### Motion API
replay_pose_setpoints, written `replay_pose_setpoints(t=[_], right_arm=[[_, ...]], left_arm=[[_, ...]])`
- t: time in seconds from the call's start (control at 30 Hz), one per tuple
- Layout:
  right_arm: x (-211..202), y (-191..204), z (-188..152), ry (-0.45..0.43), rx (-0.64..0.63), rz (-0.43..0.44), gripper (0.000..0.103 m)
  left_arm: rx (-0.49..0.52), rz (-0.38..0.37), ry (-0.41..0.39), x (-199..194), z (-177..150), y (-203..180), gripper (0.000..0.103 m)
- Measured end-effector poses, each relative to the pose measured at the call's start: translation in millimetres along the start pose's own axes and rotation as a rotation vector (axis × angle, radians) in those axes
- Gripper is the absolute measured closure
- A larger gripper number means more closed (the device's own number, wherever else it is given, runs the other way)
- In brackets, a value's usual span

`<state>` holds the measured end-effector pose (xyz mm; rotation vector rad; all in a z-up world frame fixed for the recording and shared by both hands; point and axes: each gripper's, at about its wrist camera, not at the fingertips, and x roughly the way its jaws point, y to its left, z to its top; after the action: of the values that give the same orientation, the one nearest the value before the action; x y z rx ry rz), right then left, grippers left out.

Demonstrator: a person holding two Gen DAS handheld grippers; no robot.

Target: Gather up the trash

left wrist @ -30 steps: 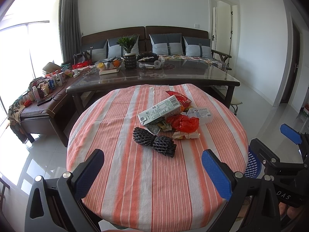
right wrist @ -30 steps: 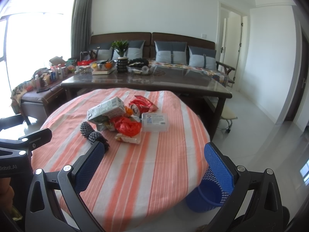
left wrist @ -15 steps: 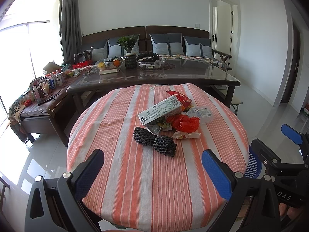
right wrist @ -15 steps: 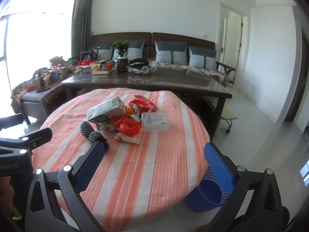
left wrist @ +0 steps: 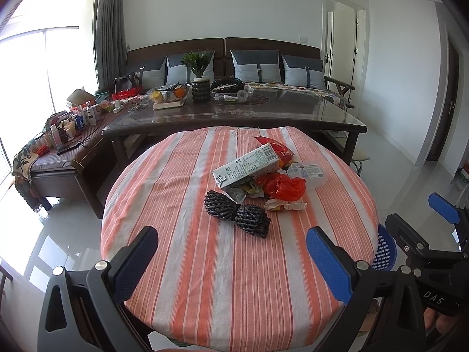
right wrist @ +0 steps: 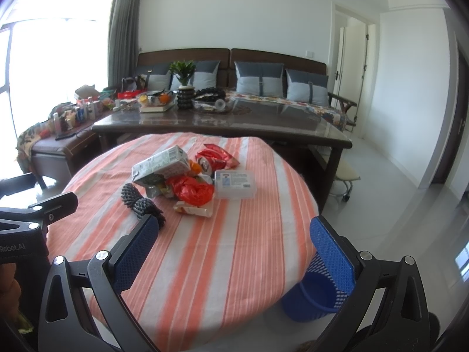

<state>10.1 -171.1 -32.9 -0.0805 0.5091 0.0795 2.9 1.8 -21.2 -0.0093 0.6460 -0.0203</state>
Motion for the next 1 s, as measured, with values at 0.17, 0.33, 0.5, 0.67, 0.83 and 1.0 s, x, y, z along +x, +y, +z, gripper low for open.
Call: replay_pose_setpoints(t=[0.17,0.33,0.5,0.67,0.83,1.0], right_arm=[[2.9,-1.4,-3.8,0.005,0.002,-0.002,0.000],[8.4,-4.0,-8.9,0.020,0.007,-0.003,0.000],[16.9,-7.3,-14.6,0.041,0.010,-0.003,0.000],[24.4,-13.5,-19.8,0.062,0.023,-0.002,0.000],[30.7,-21.8,-24.8,0.075,0.038,-0.002,0.000],[38.0,-27.4,-28.9,0.092,0.049,0.004,0.000]], left_arm=[[-0.014,0.006,0.025,9.3,-2.0,7.9,0.000],[-0.046,-0.011,0.073,26.8,-5.8,10.7,0.000],[-0.076,-0.023,0.114,54.4,-0.7,5.1,0.000],[-0.098,0.007,0.161,96.0,8.2,-8.1,0.000],[-0.117,0.103,0.207,143.2,12.8,-19.9,0.000],[-0.124,0.208,0.236,179.4,10.5,-25.2,0.000]])
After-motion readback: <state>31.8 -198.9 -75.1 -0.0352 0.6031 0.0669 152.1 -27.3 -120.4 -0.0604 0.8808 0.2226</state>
